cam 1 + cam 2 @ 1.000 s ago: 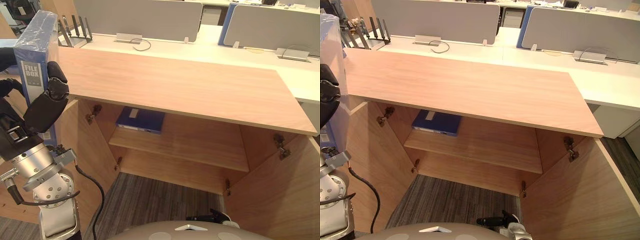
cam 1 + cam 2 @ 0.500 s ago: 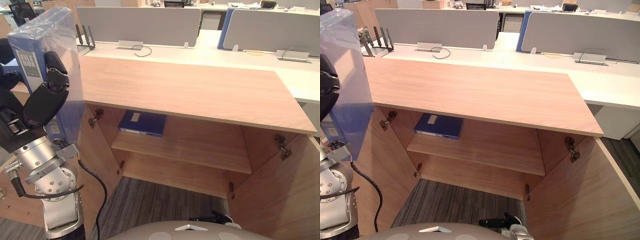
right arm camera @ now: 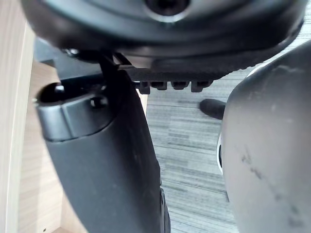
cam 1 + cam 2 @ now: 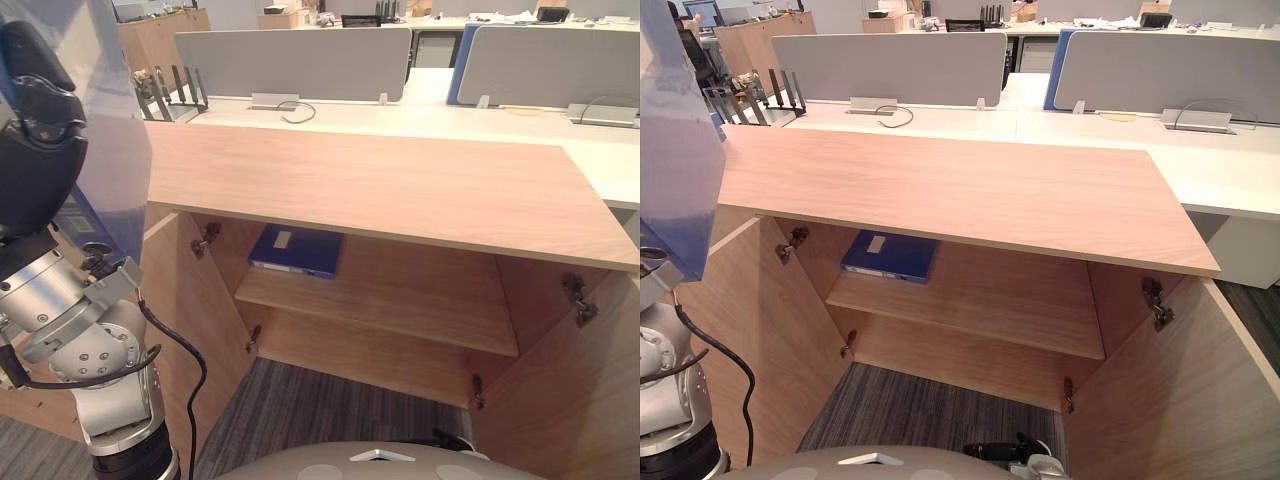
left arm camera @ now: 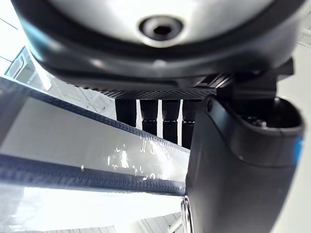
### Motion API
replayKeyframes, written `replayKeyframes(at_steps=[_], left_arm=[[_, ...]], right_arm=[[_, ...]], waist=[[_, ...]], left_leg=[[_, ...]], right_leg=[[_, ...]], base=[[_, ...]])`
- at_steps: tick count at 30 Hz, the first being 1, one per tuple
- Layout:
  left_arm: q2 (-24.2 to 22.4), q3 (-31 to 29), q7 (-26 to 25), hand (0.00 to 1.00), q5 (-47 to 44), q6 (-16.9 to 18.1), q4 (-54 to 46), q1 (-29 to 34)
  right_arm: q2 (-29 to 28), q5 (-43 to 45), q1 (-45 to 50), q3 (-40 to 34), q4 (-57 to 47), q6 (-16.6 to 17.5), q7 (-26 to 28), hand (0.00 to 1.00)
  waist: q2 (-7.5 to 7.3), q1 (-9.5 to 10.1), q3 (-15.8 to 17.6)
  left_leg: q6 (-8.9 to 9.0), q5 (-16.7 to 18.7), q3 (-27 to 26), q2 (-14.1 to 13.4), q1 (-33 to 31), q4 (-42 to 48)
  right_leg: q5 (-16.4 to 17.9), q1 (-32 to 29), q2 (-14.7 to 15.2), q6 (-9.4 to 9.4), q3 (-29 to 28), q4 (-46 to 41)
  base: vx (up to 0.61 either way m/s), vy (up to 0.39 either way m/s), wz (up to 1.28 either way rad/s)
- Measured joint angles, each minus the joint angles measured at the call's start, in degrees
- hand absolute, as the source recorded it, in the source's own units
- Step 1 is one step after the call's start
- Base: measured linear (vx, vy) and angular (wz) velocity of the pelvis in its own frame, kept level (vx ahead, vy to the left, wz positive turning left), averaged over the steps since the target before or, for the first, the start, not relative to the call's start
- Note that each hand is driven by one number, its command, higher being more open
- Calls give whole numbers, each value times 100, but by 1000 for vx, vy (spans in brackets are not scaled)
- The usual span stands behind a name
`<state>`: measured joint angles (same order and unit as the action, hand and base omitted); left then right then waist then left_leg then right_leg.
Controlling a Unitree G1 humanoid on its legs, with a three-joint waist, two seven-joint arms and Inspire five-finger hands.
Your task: Walk over to the cabinet, pick up the folder, carry it to the office cabinet, place the folder inside the office cabinet, then close the office cabinet door
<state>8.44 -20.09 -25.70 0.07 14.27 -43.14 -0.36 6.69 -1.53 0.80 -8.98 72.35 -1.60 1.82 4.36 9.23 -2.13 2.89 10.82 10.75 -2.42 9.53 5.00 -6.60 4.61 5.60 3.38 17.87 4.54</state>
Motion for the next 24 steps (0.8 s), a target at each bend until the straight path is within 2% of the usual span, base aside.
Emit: replayKeyframes(at_steps=[2, 6, 7, 8, 12, 17, 20, 24], left_arm=[[-12, 134, 174, 0, -567, 51, 2, 24], [-11, 552, 1017, 0, -1987, 64, 132, 186], [307, 988, 2124, 0, -3283, -68, 727, 544], [403, 1115, 2316, 0, -3657, -196, 938, 608], [471, 1179, 2455, 0, -4280, -212, 1139, 674], [977, 1178, 2743, 0, -4919, -208, 1232, 696], [1081, 1081, 2844, 0, -5025, -186, 1346, 697], [1329, 837, 2912, 0, -5295, -162, 1462, 774]], right_arm=[[-12, 1, 2, -1, -2, -22, 0, 100], [-5, 1, -6, 2, -7, -26, 4, 100], [25, -28, -38, 68, -11, -24, 82, 100], [29, -34, -53, 72, -10, -24, 115, 100], [48, -35, -107, 157, -11, -18, 136, 100], [92, -42, -119, 345, -10, 3, 171, 100], [155, -37, -103, 763, -99, 93, 220, 100], [268, -26, 138, 1408, -762, 166, 468, 100]], waist=[[-30, 0, 9], [-61, -8, 42], [-19, -45, 68], [-2, -60, 83], [9, -161, 115], [15, -159, 117], [19, -168, 116], [18, -180, 111]], left_leg=[[-1, -1, 0, 1, 0, 1], [-1, 0, -4, 3, 0, 0], [-2, 1, -34, -4, 0, 1], [-3, 1, -46, -5, 0, 2], [-12, 8, -103, -16, 0, 0], [-5, 13, -193, -20, 2, 0], [1, 21, -268, -26, 2, -3], [20, 41, -424, -61, 2, -18]], right_leg=[[-1, 1, 0, 1, 0, 0], [-1, 2, 2, 1, -1, 0], [0, 0, -2, 0, -6, 0], [-1, 1, -2, 0, -8, 0], [0, -15, -11, -2, -40, 1], [-3, -34, -15, 1, -87, 1], [-10, -58, -21, 1, -139, 1], [-34, -138, -60, -15, -273, 1]], base=[[0, 0, 0], [-8, 26, 0], [-8, 32, -2], [0, 0, 0], [0, 3, -3], [-5, 24, -4], [-16, 29, -8], [-14, 27, -16]])
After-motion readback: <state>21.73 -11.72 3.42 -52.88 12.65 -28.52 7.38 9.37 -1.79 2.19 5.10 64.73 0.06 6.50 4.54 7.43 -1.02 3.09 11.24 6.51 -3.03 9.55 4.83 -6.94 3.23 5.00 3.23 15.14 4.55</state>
